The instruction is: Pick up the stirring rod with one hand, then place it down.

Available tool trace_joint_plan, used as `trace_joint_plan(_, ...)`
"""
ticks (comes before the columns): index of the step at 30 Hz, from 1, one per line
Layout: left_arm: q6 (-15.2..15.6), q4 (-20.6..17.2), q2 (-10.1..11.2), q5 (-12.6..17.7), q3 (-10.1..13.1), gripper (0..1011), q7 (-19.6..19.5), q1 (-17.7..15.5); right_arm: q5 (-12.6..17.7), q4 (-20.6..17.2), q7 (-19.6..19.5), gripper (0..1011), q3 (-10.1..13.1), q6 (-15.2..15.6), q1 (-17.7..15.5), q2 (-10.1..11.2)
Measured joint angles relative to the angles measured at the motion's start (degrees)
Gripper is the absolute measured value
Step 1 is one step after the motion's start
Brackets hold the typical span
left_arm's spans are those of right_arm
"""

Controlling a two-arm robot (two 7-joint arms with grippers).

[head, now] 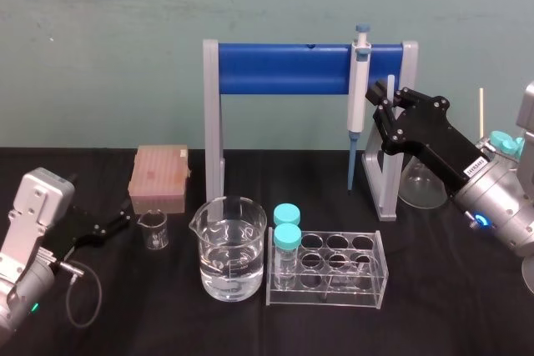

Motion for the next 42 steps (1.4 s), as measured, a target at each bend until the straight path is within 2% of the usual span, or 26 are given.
trace_joint_plan(7, 0.0, 0.0, 0.0, 0.0, 0.0, 1000, 0.0, 0.0, 0.81, 0.21, 0.54, 69, -0.1, 0.13, -0.02, -0.29)
trace_joint_plan(14, 0.0, 0.0, 0.0, 0.0, 0.0, 1000, 0.0, 0.0, 7.14, -0.04, 7.3, 69, -2.21, 0.44, -0.3, -0.68)
trace_joint_plan(18, 0.0, 0.0, 0.0, 0.0, 0.0, 1000, 0.0, 0.0, 8.63, -0.46, 9.58, 68, -3.55, 0.47, -0.69, -0.14)
trace_joint_plan(30, 0.0, 0.0, 0.0, 0.0, 0.0, 1000, 0.0, 0.0, 8.16, 0.25, 9.37, 69, -6.15, 0.37, -1.99, 1.93)
trace_joint_plan(36, 0.0, 0.0, 0.0, 0.0, 0.0, 1000, 0.0, 0.0, 7.11, 2.03, 8.83, 68, -6.93, -0.65, -1.57, 1.76)
trace_joint_plan(42, 0.0, 0.0, 0.0, 0.0, 0.0, 1000, 0.0, 0.0, 6.27, 4.65, 8.75, 68, -7.46, -2.6, -0.29, 0.62)
